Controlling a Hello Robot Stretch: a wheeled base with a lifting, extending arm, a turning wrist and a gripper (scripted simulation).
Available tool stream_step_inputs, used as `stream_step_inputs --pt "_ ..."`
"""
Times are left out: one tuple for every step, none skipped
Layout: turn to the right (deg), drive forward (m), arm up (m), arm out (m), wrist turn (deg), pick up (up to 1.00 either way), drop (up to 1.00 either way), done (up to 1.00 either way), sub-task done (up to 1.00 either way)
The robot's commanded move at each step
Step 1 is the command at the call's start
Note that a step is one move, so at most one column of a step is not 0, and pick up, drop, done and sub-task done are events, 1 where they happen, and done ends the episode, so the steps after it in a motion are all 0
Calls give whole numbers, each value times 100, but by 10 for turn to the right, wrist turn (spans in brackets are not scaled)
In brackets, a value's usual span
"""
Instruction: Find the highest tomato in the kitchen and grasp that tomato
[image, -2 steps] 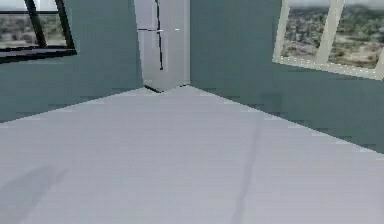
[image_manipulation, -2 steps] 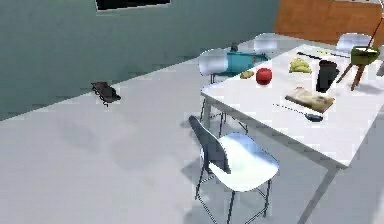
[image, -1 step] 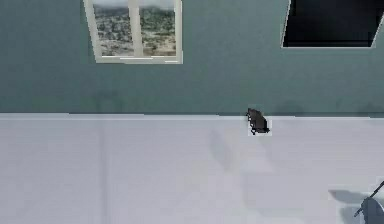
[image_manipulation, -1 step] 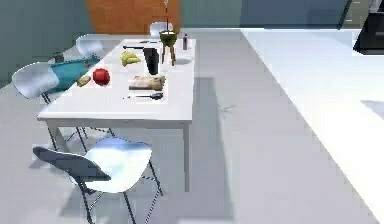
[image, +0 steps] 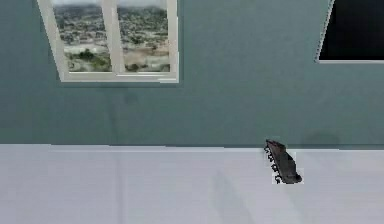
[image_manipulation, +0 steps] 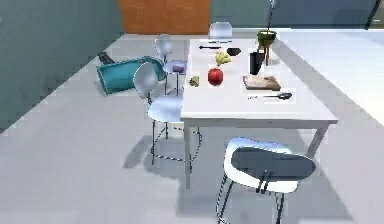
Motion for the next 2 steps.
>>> stream_step_inputs --pt "450 0 0 0 0 0 0 0 0" --pt "90 0 0 0 0 0 0 0 0"
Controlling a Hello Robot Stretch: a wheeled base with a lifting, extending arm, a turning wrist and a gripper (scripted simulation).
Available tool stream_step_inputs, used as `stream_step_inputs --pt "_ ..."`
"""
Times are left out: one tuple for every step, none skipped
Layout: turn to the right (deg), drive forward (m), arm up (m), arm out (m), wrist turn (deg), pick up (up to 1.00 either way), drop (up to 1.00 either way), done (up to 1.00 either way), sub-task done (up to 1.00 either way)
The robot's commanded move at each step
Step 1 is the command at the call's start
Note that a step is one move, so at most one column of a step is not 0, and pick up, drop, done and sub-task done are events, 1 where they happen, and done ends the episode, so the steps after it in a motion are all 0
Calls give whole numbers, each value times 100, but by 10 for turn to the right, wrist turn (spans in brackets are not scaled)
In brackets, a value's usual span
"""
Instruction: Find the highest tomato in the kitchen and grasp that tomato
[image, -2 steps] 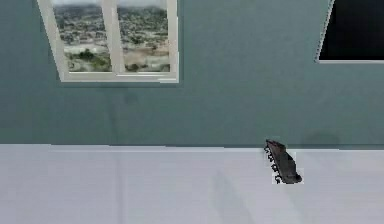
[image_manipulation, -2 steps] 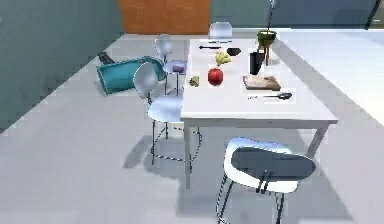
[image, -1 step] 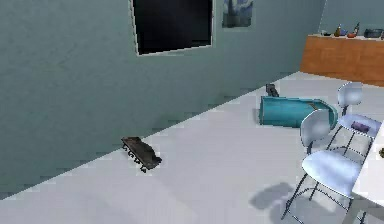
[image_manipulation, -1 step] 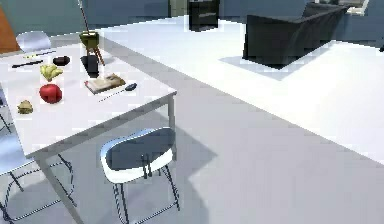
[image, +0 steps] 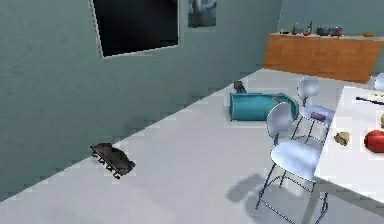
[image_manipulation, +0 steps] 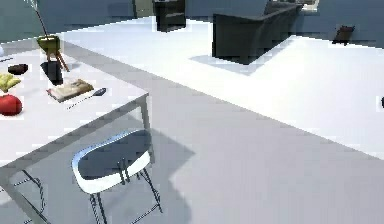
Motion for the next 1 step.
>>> stream_step_inputs --pt "0 50 0 0 0 0 0 0 0"
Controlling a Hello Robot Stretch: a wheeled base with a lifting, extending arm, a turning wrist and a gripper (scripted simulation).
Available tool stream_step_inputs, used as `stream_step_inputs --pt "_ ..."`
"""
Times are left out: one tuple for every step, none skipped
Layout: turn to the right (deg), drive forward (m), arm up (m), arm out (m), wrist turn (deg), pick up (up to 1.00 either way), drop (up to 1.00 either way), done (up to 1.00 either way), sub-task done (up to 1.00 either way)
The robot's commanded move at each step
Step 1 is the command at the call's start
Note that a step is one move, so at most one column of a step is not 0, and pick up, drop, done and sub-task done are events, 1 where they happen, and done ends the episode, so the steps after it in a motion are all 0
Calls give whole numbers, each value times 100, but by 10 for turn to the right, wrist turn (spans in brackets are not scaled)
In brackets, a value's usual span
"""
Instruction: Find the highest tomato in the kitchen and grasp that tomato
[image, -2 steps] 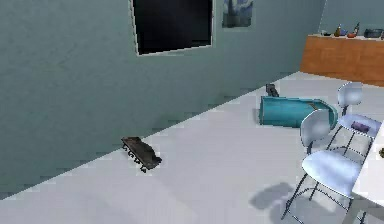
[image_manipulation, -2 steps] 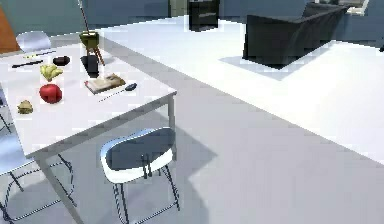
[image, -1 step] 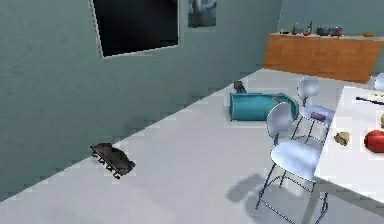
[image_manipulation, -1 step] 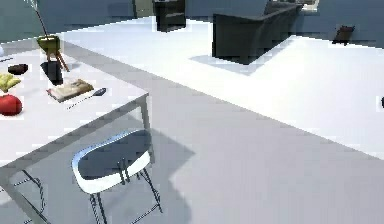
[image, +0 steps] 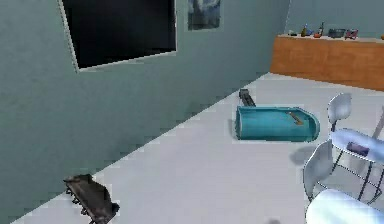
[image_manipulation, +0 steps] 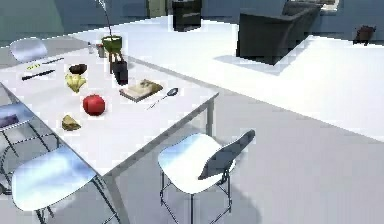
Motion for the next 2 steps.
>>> stream_step_inputs --pt "450 0 0 0 0 0 0 0 0" --pt "450 0 0 0 0 0 0 0 0"
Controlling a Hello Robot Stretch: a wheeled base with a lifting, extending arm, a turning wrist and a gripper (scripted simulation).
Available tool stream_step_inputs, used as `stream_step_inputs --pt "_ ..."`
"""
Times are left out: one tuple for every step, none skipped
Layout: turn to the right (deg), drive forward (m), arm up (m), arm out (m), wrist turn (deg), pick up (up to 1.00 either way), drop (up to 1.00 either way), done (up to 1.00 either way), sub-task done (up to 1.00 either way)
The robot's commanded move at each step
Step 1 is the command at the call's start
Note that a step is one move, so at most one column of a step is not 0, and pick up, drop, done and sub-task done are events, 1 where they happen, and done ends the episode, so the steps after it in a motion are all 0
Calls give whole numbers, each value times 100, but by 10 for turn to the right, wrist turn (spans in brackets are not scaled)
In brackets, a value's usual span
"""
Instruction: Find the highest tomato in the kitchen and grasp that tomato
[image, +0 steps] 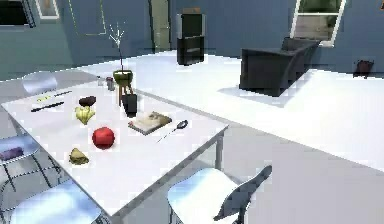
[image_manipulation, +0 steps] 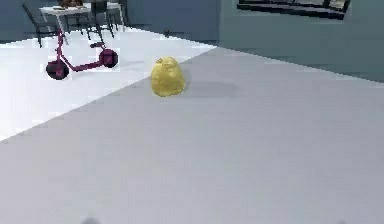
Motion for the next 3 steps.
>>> stream_step_inputs --pt "450 0 0 0 0 0 0 0 0" --pt "420 0 0 0 0 0 0 0 0" --pt "0 45 0 0 0 0 0 0 0"
